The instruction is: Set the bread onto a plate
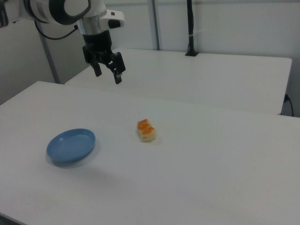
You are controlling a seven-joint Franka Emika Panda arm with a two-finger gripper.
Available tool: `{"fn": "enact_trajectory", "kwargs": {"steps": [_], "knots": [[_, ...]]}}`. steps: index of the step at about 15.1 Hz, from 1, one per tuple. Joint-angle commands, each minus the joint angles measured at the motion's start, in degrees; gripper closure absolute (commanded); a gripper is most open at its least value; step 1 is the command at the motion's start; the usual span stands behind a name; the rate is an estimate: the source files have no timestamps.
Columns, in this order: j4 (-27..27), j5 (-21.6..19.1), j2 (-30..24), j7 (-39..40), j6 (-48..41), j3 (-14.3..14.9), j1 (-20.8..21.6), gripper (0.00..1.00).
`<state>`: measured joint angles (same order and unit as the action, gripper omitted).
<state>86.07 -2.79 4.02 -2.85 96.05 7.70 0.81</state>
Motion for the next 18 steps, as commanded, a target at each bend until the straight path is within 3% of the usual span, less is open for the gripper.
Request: {"fn": "enact_trajectory", "kwargs": {"steps": [1,18], "knots": [[1.03,0.86,-0.42,-0.14,1.33,0.21,0.34,0.00],[0.95,1.21,1.95,0.21,4.49,0.21,-0.63,0.00]]}}
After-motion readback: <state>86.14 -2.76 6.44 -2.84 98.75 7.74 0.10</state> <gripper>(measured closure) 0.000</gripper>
